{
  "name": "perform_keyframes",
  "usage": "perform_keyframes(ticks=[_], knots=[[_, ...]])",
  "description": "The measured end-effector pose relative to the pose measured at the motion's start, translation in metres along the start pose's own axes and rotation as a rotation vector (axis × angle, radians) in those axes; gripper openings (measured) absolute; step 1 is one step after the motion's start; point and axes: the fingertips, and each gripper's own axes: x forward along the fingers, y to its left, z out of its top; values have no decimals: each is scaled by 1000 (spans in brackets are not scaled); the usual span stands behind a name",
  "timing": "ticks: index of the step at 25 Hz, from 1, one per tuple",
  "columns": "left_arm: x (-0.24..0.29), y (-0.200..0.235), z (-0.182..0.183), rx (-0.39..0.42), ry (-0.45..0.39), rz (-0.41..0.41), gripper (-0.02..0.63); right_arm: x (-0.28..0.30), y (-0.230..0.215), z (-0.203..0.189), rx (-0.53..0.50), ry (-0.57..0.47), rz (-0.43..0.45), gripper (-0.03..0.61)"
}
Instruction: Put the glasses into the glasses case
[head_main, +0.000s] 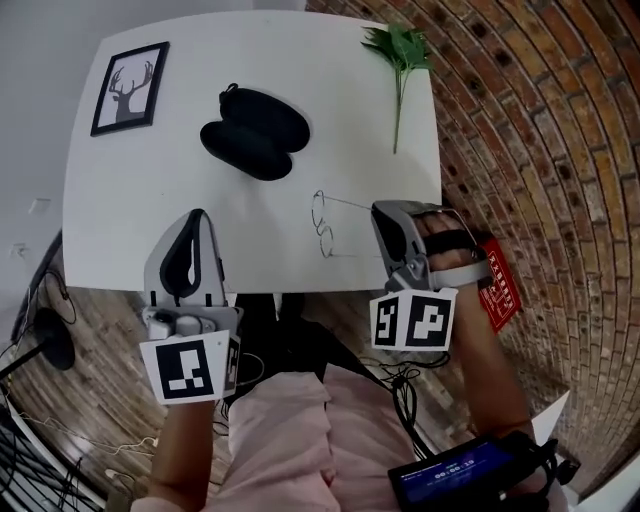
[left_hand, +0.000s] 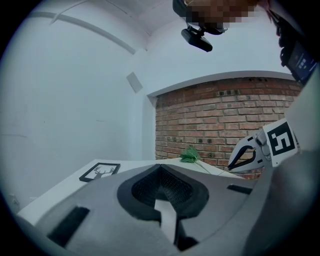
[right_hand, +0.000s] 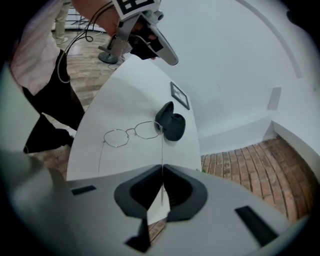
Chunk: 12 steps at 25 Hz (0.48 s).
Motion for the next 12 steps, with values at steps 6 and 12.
perform_keyframes(ticks=[6, 12], knots=[[-10, 25, -11, -32, 19, 64, 2, 20, -5, 25, -182, -18, 37, 17], [-24, 58, -19, -49, 15, 141, 2, 40, 5, 58, -301, -25, 83, 18]])
